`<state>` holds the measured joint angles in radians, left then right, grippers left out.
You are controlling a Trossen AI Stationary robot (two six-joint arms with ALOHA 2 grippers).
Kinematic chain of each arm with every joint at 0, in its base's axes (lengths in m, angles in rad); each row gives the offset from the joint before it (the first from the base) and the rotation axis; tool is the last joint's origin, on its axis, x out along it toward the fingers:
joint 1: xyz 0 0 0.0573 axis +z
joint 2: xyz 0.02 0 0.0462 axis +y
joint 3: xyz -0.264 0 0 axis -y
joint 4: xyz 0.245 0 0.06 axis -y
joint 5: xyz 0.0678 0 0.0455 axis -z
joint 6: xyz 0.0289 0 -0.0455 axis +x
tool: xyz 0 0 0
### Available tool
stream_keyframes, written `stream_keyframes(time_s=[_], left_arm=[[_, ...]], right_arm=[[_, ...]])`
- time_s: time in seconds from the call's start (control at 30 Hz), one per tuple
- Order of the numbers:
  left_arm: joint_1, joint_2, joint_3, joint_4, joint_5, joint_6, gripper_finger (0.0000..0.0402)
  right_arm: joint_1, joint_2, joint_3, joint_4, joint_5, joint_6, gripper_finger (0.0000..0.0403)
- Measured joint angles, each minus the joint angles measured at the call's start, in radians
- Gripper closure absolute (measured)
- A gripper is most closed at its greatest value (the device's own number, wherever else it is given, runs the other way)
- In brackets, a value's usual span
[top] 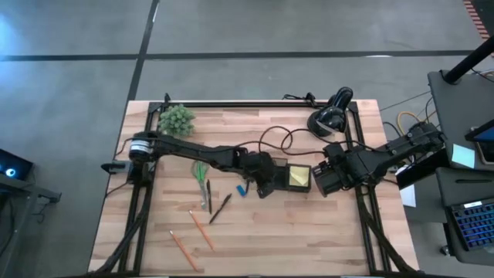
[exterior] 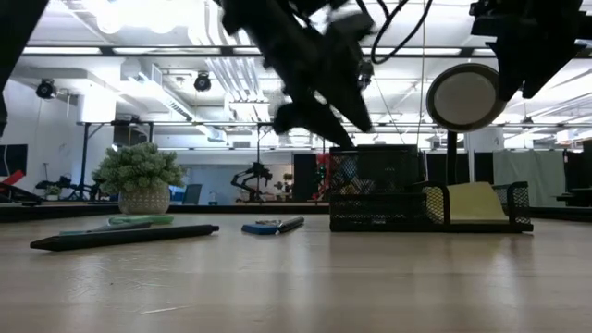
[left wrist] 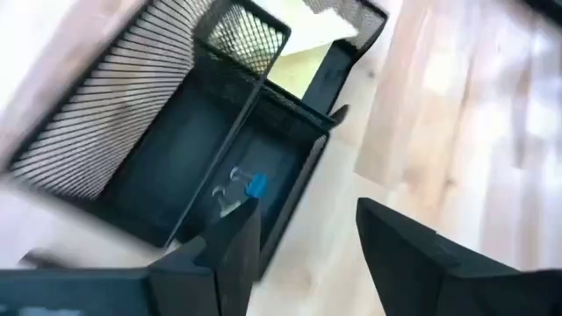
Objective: Pick and place office supplies into organizer
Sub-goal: Put the right black ballpen into black mesh organizer
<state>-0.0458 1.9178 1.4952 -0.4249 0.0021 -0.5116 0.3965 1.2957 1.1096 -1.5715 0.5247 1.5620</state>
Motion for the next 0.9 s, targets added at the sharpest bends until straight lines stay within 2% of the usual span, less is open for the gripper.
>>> stream_keyframes(time_s=[0.1, 0.2, 0.3, 0.37, 0.47, 0.57, 0.67, 0.9], left_arm=[[-0.017, -0.074, -0.005, -0.177, -0.087, -0.062, 0.0229], [-0.03, -0.13, -0.014, -0.402, -0.201, -0.222, 0.0244], [-0.007, -0.136, -0.023, -0.503, -0.196, -0.421, 0.0262], [0.011, -0.115, -0.032, -0.491, -0.138, -0.451, 0.0271], [0.012, -0.077, -0.037, -0.414, -0.112, -0.456, 0.0282], [0.012, -0.053, -0.037, -0.345, -0.118, -0.485, 0.0287], [0.017, -0.031, -0.041, -0.342, -0.16, -0.504, 0.0288], [0.022, 0.054, -0.039, -0.324, -0.16, -0.504, 0.0288]], right_arm=[[0.0, 0.0, -0.002, 0.0, 0.0, 0.0, 0.0183], [0.0, 0.0, -0.004, 0.0, 0.0, 0.0, 0.0183], [0.0, 0.0, -0.007, 0.0, 0.0, 0.005, 0.0183], [0.0, 0.0, -0.011, 0.001, 0.004, 0.007, 0.0183], [0.0, 0.0, -0.013, 0.0, 0.01, 0.008, 0.0183], [0.0, 0.0, -0.014, 0.0, 0.011, 0.008, 0.0184], [0.0, 0.0, -0.013, 0.0, 0.014, 0.007, 0.0184], [0.0, 0.0, -0.012, 0.001, 0.019, 0.004, 0.0184]])
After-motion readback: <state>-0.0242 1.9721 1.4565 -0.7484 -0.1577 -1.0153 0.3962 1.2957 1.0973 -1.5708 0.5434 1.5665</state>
